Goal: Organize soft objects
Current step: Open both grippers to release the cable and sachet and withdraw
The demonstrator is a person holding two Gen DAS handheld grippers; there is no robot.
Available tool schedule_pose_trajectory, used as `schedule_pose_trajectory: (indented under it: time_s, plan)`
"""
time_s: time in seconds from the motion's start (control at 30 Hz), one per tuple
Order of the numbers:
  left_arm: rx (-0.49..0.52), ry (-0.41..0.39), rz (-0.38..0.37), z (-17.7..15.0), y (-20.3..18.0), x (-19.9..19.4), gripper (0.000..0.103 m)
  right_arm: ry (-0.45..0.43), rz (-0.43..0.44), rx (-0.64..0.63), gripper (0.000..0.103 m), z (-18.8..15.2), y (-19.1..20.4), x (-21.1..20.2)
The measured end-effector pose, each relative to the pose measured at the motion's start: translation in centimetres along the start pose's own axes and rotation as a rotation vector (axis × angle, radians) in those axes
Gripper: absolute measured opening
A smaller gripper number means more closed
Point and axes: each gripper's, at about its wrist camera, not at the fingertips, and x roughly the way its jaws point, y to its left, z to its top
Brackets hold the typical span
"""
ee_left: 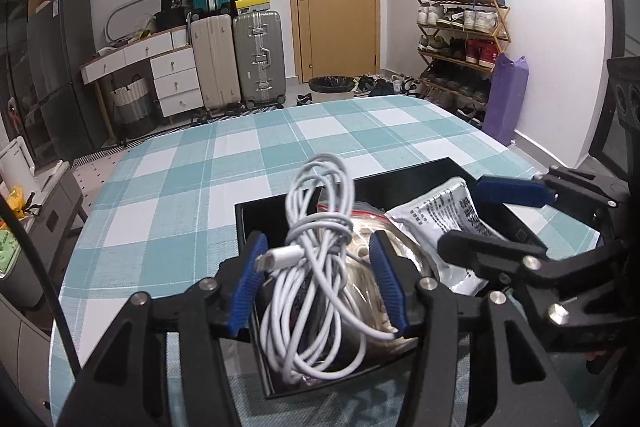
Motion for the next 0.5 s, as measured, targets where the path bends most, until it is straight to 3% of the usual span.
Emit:
schedule_pose_trajectory:
  time_s: [0.07, 0.2, 0.3, 0.5]
  plan:
    - [-0.007, -0.009, -0.04, -0.1, 0.1, -0.5, 0.074, -0.024, -0.002, 0.006, 0.085, 0.0, -0.1, -0.7]
    - [-0.022, -0.053, -0.008, -0.3, 0.3, -1.8, 0.098, -0.055, -0.007, 0.008, 0.096, -0.3, -0.4, -2.1]
    - [-0.031, -0.066, -0.008, -0.5, 0.5, -2.5, 0.102, -0.056, -0.015, 0.014, 0.101, -0.6, -0.7, -2.7]
    - [-0.049, -0.104, 0.026, -1.1, 1.1, -4.1, 0.103, -0.065, -0.017, 0.009, 0.102, -1.6, -0.3, -3.5]
